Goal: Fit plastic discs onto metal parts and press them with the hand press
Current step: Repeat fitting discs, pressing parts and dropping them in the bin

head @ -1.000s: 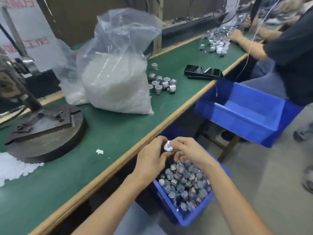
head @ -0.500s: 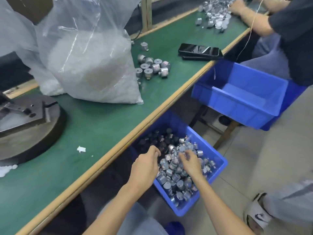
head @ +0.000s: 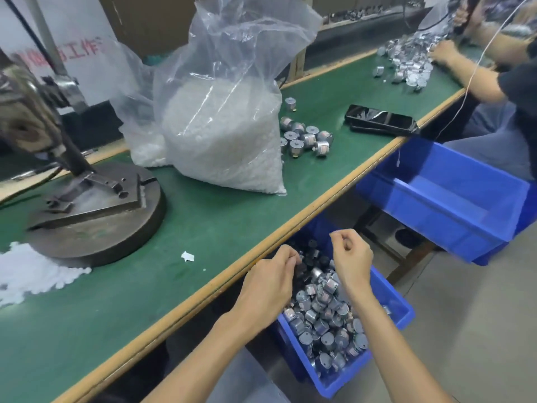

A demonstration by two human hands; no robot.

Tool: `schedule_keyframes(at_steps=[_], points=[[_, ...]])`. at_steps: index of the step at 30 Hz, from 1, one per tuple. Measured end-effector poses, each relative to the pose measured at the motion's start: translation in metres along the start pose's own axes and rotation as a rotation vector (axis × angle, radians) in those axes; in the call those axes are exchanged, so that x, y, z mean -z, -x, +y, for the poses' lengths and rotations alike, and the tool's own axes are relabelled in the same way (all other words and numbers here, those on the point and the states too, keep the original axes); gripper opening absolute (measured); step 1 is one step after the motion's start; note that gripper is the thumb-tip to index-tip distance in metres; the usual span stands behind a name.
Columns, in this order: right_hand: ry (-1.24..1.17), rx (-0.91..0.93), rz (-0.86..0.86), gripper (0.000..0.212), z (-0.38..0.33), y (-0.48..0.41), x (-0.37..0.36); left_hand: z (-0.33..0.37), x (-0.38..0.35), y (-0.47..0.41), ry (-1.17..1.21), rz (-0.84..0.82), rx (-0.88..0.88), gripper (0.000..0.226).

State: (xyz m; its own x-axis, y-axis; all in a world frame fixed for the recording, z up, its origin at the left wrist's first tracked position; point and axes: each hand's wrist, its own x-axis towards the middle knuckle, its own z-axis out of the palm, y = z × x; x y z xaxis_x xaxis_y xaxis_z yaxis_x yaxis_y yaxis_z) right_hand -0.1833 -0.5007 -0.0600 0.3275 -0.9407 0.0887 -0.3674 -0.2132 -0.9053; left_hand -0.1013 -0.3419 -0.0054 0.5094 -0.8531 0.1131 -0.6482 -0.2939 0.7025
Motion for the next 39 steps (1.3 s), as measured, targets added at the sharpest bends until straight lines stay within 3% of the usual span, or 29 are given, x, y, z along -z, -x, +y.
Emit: schedule_keyframes(at_steps=[3,10,16,19,24,30,34,39], points=[[-0.103,0.190,0.001,0.018,-0.056,-0.006,-0.007,0.004,0.032,-0.001,0.034,0.090,-0.028,0.017],[-0.331,0.481,-0.383,0.022,-0.186,0.035,-0.095,-0.026,0.152,0.028,-0.028,0.412,0.056,0.016],[-0.348,0.750,-0.694,0.020,-0.266,0.107,-0.176,-0.055,0.251,0.094,-0.265,0.742,0.359,0.019],[-0.360,0.851,-0.837,0.020,-0.299,0.150,-0.207,-0.065,0.295,0.135,-0.431,0.795,0.551,0.022],[-0.371,1.026,-1.024,0.017,-0.352,0.228,-0.247,-0.073,0.352,0.195,-0.677,0.832,0.687,0.015],[-0.384,1.129,-1.127,0.020,-0.386,0.293,-0.273,-0.105,0.397,0.276,-0.778,0.729,0.992,0.021],[-0.320,1.263,-1.262,0.009,-0.390,0.325,-0.282,-0.142,0.401,0.302,-0.682,0.309,1.225,0.029],[-0.214,1.386,-1.331,0.012,-0.388,0.346,-0.298,-0.190,0.393,0.298,-0.677,-0.091,1.128,0.046]])
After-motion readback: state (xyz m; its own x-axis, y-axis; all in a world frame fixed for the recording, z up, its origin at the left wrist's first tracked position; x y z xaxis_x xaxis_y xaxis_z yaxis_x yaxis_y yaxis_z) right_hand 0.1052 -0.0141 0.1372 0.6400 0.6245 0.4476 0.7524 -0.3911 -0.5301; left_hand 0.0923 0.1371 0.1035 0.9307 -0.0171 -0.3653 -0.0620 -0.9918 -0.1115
